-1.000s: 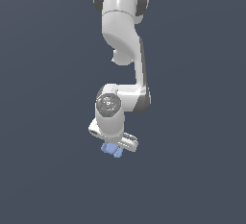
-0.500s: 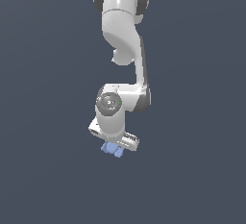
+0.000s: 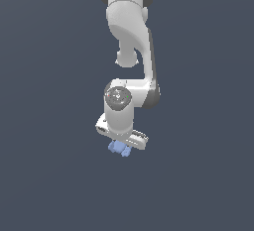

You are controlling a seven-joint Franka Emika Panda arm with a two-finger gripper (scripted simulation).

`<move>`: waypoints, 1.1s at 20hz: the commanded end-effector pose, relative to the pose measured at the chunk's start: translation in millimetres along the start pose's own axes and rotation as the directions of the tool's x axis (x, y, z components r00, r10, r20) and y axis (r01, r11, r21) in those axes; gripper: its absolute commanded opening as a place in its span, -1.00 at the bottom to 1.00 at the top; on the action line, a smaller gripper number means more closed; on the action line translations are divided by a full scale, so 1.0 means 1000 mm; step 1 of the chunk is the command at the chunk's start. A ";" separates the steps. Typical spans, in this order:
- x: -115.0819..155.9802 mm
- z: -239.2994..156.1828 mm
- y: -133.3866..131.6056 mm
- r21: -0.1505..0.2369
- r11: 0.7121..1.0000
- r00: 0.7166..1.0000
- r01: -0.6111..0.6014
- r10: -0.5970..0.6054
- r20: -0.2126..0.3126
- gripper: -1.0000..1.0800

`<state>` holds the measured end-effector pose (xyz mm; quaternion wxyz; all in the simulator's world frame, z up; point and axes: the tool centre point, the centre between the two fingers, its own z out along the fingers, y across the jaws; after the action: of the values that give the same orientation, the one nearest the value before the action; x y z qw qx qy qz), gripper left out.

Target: Pick up the object and move it to a goal position.

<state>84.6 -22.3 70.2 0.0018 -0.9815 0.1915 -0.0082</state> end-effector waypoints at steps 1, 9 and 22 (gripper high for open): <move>-0.010 -0.008 -0.004 0.000 1.000 1.000 0.000 0.000 0.000 -1.00; -0.059 -0.045 -0.020 -0.001 1.000 1.000 0.000 0.000 0.003 -1.00; -0.162 -0.125 -0.057 -0.005 1.000 1.000 0.000 0.000 0.008 -1.00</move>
<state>-35.9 82.2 183.3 0.0005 -0.9815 0.1914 -0.0037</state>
